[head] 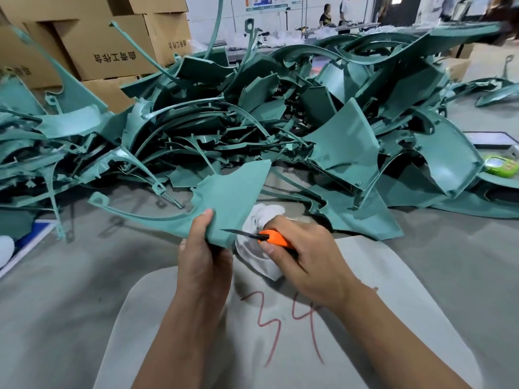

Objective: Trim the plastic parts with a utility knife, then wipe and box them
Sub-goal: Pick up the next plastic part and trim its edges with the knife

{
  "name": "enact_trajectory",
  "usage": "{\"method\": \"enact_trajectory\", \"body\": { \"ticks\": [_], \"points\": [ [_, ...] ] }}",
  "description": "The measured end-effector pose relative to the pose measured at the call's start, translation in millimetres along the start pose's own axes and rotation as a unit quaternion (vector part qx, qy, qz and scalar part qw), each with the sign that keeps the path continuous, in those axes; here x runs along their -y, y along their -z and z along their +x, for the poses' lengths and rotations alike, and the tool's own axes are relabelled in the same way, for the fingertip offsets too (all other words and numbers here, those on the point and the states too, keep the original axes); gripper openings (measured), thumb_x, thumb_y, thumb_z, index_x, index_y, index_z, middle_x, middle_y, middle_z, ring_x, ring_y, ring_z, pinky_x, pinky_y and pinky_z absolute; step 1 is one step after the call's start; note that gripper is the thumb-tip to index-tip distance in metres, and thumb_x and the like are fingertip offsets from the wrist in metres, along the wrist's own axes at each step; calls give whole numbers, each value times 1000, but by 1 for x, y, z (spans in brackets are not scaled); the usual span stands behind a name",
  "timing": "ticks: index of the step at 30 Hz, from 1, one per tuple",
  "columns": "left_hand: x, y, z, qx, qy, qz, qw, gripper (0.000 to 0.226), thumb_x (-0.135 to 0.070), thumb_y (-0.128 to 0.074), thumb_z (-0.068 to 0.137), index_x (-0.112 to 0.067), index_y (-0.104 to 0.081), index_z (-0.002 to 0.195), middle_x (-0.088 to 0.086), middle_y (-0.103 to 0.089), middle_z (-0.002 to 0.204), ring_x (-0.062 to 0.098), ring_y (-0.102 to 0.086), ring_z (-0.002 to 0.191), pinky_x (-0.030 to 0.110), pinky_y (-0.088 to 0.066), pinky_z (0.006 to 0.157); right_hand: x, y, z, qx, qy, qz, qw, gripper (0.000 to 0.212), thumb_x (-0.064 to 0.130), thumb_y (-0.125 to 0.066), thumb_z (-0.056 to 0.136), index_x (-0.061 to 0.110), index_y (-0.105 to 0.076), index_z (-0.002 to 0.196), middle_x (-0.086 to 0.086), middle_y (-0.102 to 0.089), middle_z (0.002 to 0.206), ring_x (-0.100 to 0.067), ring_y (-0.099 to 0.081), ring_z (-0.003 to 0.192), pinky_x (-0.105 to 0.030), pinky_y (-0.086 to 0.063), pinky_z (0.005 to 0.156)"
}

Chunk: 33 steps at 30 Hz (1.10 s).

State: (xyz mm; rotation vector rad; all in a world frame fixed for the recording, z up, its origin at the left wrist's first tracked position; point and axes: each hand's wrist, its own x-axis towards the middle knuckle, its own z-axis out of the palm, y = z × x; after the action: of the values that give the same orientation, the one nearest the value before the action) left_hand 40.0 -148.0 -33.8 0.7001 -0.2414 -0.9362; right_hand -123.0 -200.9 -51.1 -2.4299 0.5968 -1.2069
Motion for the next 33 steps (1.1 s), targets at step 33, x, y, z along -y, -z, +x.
{"method": "enact_trajectory", "body": {
  "ticks": [33],
  "points": [
    [-6,-2,-11,81,186,-3,979,17,-6,-59,80,-9,-53,95,-1,-52,67,4,-38,31,9,-27,26,-18,27,6,-281,2,-65,957,28,30,-83,90,14,-60,97,7,-51,90,-1,-50,82,-12,-38,73]
  ]
}}
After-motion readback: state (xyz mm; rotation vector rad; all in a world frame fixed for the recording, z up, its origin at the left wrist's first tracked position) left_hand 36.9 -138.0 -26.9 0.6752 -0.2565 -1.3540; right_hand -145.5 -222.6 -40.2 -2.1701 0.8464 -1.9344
